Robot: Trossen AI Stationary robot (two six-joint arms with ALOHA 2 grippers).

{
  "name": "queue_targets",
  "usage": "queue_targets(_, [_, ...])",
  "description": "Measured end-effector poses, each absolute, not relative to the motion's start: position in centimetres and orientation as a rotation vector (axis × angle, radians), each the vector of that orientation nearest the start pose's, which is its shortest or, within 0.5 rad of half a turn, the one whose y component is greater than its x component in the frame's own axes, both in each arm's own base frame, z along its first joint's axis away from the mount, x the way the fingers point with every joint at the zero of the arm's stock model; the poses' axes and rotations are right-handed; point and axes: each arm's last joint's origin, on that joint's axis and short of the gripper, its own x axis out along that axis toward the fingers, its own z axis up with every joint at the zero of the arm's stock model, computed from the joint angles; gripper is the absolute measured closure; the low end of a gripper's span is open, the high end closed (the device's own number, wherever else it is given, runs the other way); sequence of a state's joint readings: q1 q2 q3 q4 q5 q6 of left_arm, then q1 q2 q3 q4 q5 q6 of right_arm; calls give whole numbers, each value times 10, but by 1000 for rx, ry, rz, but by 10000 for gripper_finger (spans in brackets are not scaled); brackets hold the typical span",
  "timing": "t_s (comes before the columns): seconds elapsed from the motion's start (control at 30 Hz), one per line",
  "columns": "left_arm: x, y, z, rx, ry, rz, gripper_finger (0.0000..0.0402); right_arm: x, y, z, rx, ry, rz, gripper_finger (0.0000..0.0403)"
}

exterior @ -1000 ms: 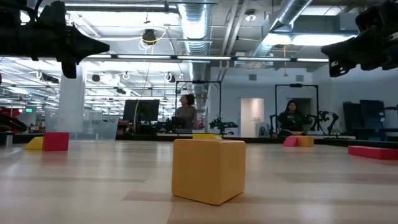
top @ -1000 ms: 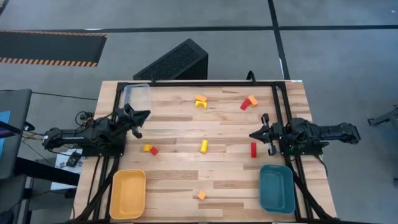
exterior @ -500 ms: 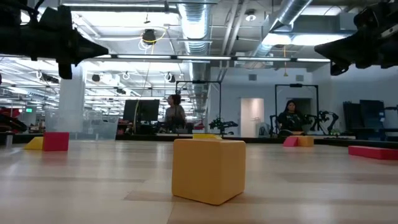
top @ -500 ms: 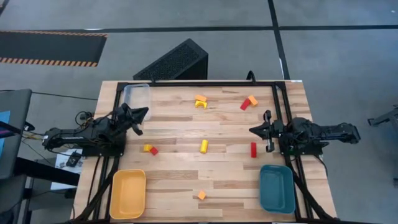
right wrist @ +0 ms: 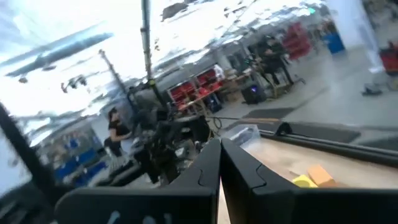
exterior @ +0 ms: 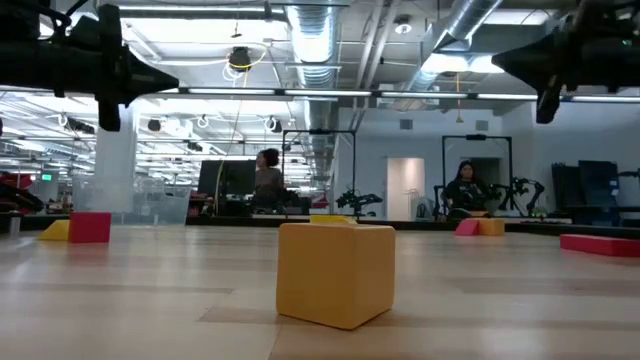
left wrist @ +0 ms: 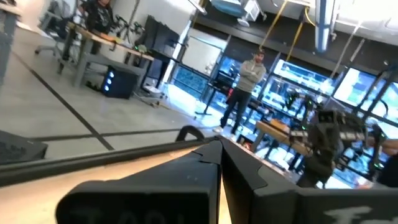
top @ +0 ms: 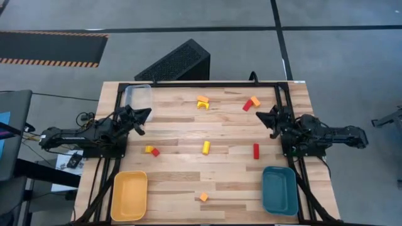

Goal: Sort & place blocks by color
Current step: Put the top right orange block in the dark green bin

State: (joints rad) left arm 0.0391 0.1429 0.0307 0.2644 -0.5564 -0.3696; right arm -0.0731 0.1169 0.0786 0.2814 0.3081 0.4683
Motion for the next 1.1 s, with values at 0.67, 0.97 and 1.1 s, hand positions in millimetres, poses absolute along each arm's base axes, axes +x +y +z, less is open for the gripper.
queue_targets(0.67, [107,36,264,-306,56,708,286,212,-56,310,502,-57,-580,365])
queue_targets(0.97, [113,40,263,-324,143,562,226,230,-52,342,482,-102,-537,365])
queue_targets(1.1, [118,41,261,-306,170,530,219,238,-43,348,485,-97,-504,365])
